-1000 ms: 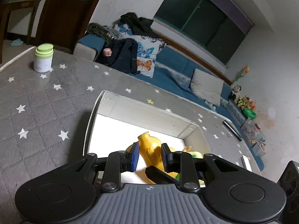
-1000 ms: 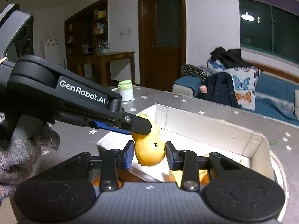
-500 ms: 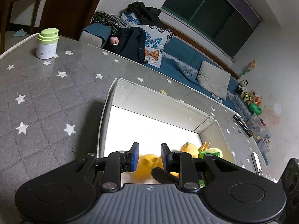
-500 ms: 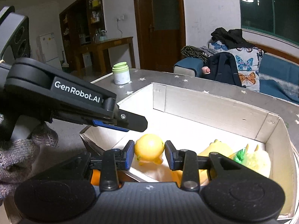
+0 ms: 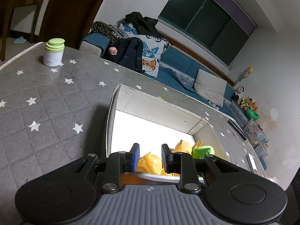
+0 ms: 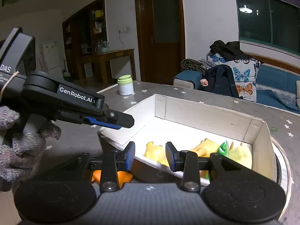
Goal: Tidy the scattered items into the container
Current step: 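Move the left tool back and grasp the orange sponge block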
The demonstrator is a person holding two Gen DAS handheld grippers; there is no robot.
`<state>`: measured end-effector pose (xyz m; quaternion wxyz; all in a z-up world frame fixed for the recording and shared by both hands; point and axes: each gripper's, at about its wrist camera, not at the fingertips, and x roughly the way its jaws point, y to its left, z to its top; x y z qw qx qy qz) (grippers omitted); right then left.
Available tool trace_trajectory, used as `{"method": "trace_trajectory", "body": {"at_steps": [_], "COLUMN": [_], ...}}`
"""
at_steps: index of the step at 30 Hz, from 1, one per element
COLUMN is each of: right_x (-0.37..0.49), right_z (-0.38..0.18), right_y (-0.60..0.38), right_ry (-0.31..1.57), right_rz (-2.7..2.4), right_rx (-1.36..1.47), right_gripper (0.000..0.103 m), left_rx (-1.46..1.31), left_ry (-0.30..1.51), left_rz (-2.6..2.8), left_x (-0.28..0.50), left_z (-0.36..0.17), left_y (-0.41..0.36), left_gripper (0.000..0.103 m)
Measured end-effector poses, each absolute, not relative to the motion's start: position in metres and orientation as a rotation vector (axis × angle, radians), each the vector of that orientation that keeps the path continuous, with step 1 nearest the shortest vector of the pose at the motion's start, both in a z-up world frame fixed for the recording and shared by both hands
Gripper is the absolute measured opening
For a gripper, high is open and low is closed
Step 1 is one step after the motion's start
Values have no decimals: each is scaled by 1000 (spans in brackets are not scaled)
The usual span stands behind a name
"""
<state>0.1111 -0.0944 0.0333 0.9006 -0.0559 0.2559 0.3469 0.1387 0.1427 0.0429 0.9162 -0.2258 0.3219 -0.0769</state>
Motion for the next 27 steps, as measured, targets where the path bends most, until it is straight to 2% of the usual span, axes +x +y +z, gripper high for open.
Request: {"method": "trace_trajectory", "body": {"at_steps": [7,13,27], "right_x": [81,70,80], "right_z": [32,9,-18], "right_y": [-99,-86,-59], "right_ry": [535,606,678], "right_rz": [758,802,803], "right_rx": [-139,-174,-212], "right_gripper": [36,36,36], "left_rx": [-464,-488,-558], "left_ry": [630,623,721], "left_rz": [-135,-119,-98], "left_x": [111,93,101], "left_z": [47,43,11], "left_y": [145,150,161], "left_gripper": [27,27,27]}}
